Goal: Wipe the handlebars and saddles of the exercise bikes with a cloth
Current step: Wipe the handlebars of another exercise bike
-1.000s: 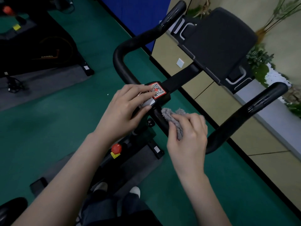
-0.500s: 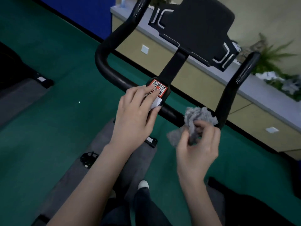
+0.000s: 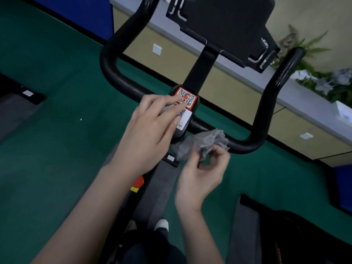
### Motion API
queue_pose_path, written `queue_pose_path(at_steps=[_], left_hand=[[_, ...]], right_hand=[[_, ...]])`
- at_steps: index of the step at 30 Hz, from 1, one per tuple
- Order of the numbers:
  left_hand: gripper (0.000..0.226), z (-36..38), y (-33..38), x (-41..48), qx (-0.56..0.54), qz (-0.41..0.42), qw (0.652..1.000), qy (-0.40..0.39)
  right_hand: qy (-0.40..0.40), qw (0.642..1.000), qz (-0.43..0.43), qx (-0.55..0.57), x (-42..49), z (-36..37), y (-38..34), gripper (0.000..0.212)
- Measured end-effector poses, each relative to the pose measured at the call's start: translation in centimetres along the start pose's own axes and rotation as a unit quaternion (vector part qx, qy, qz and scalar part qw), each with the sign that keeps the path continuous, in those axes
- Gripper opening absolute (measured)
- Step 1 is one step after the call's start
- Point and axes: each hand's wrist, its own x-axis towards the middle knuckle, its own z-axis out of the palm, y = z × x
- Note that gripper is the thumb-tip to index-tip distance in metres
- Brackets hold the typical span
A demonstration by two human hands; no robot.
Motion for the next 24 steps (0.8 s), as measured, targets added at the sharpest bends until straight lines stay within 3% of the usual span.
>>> queue_pose_path(at_steps=[4,9,13,15,20,24], left_hand=[[0.036,0.5,0.0,-0.2,0.006,-0.002,1.0,0.007],[0.037,0.7,0.0,-0.3,0.009,-0.005,1.0,0.013],[0.038,0.8,0.1,-0.4,0.018,-0.002,1.0,0.015],[0.038,0.9,0.1,-0.4,0.02,-0.001,1.0,0.017],[0.038,1.0,0.2,-0.4,0.025,0.001,0.999,0.021],[0.038,1.1,0.2,-0.4,0.025,0.003,0.999,0.021]], right_hand=[[0.007,0.998,0.029,0.056,1.1,-1.3,-0.2,0.031],[-0.132,0.981,0.128,0.053,-1.0,-3.4,0.3,0.016],[-0.148,0.906,0.374,0.134,-1.1,-3.8,0.7,0.009],[-0.118,0.866,0.441,0.206,0.2,-2.8,0.4,0.017],[-0.102,0.822,0.463,0.316,1.9,0.0,-1.3,0.017],[-0.14,0.808,0.464,0.336,1.8,-0.1,-1.5,0.026]])
